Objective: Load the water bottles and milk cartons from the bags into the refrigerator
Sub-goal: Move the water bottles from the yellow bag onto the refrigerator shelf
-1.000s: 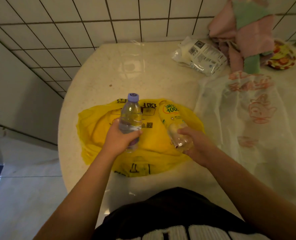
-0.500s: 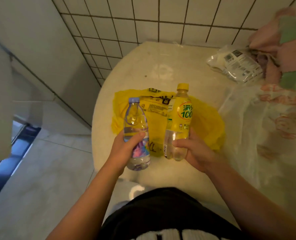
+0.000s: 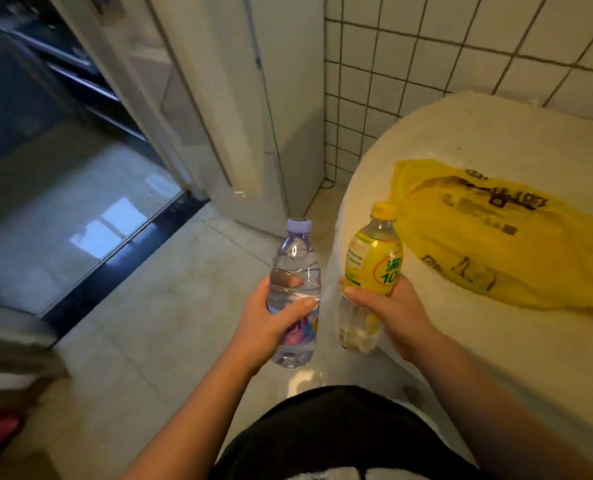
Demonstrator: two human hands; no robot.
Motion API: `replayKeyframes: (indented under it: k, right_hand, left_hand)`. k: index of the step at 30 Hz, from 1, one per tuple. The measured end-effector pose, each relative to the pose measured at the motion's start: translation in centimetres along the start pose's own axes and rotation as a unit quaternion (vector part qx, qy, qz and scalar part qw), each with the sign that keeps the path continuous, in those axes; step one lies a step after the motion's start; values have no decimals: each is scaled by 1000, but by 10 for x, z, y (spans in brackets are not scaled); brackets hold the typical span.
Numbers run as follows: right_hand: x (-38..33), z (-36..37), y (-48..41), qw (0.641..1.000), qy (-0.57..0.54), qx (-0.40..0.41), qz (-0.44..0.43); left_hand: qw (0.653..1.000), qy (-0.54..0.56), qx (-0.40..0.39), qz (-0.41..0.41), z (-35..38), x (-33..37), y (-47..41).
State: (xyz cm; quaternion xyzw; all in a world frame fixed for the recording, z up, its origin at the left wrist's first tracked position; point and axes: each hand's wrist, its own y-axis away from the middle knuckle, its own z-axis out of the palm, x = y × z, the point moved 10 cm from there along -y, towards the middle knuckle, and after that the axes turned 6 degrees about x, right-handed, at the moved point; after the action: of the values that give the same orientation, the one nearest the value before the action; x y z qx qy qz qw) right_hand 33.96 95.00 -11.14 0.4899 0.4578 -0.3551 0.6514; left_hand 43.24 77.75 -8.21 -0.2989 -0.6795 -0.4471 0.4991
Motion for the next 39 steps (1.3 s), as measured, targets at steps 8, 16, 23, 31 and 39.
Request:
replayKeyframes:
  k: [8, 16, 23, 31, 39]
  right_hand:
    - [53, 206, 57, 989, 48, -136, 17]
    - [87, 354, 78, 956, 126, -258, 58]
    - [104, 474, 32, 936, 149, -308, 88]
    - [72, 617, -63, 916, 171, -351, 93]
    - [21, 675, -168, 935, 152, -309, 78]
  left_hand:
    - [986, 49, 153, -39, -199, -73, 81]
    - [933, 111, 335, -68, -339, -120, 123]
    - [897, 140, 407, -101, -432, -128, 83]
    - [896, 117, 418, -94, -530, -88, -21]
    - [915, 134, 373, -76, -579, -39, -157]
